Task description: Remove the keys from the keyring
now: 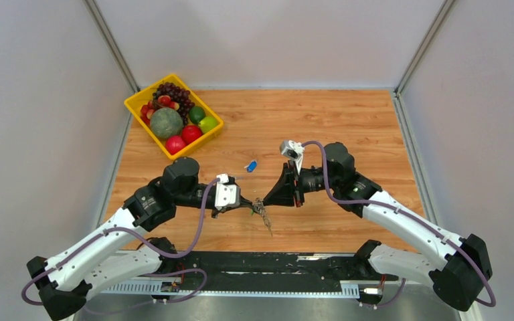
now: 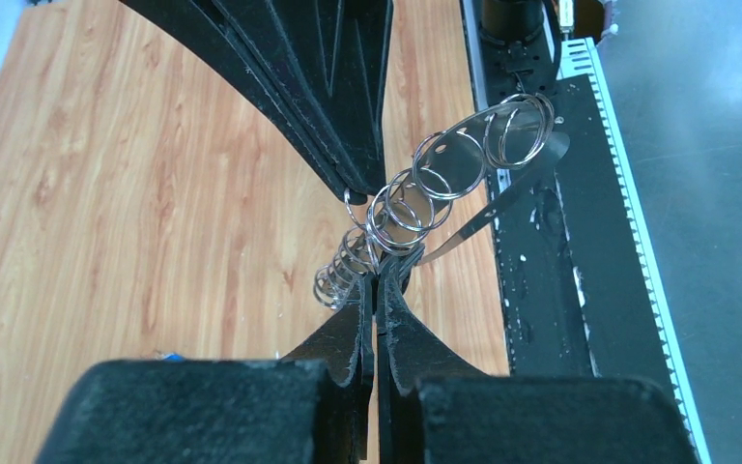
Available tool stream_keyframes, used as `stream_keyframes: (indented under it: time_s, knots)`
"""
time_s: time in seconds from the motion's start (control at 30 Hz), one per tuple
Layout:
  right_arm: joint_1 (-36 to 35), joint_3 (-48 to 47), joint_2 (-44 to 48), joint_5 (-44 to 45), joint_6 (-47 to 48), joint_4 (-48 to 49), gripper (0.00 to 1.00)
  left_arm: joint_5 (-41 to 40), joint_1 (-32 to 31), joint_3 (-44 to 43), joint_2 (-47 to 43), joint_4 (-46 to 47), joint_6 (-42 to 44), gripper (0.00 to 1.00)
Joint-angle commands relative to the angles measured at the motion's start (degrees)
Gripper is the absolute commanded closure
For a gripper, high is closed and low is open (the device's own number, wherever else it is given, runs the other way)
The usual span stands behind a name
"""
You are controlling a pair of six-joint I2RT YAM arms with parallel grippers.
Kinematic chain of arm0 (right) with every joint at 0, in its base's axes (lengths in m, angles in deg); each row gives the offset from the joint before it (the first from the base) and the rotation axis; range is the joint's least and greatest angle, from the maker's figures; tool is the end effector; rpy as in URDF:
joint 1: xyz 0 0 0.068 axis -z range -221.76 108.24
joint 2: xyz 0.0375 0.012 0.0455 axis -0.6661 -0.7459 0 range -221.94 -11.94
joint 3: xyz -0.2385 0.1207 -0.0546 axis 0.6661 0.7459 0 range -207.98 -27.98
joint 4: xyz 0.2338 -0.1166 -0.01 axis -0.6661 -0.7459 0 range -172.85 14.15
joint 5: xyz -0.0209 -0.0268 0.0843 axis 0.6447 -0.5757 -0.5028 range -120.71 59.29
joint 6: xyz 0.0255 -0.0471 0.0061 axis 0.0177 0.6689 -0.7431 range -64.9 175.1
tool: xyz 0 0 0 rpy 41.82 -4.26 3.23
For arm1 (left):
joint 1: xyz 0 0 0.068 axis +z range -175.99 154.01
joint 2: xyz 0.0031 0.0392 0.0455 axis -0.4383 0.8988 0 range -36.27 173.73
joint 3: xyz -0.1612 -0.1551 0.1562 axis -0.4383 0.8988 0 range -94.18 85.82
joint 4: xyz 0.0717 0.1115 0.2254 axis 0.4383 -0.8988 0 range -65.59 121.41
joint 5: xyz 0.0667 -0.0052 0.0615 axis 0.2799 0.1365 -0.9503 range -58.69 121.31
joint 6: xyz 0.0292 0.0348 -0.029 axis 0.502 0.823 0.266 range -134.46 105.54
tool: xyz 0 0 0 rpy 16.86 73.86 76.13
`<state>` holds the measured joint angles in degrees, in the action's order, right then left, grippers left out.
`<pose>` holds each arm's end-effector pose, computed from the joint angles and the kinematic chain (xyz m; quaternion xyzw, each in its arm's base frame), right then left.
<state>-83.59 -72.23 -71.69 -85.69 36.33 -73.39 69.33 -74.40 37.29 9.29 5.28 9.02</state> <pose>0.1528 0.1758 0.3126 -0.4203 0.6230 0.5905 0.2943 0.0968 -0.1420 0.3345 0.6085 0.5336 -0.3778 0.4498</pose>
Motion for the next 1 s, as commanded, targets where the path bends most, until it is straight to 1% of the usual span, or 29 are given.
stream_keyframes:
  time_s: [0.0, 0.2, 0.37, 0.63, 0.83, 0.97]
  knots:
    - [0.25, -0.31, 1.24, -0.83, -1.26, 2.99, 1.0, -1.43, -0.11, -2.31, -1.44, -2.11, 3.07, 1.0]
    - [0.25, -0.35, -0.38, -1.64, -1.69, 2.99, 1.0, -1.07, -0.11, -1.33, -2.83, 0.66, 2.65, 1.0]
    - [0.2, -0.39, -1.57, -1.96, -1.89, 3.07, 1.0, -0.3, -0.19, 0.56, -4.5, 5.2, 1.8, 1.0]
    - [0.13, -0.99, -2.92, -2.27, -2.23, 3.9, 1.0, 4.39, -0.11, 3.21, -5.89, 11.85, -0.27, 1.0]
    - [-0.18, -1.34, -2.6, -2.29, -2.39, 4.67, 1.0, 5.72, -0.14, 4.25, -5.43, 13.69, -1.61, 1.0]
    - [-0.95, -2.51, -3.61, -2.42, -2.63, 5.18, 1.0, 7.16, -0.08, 5.37, -4.95, 17.97, -3.82, 1.0]
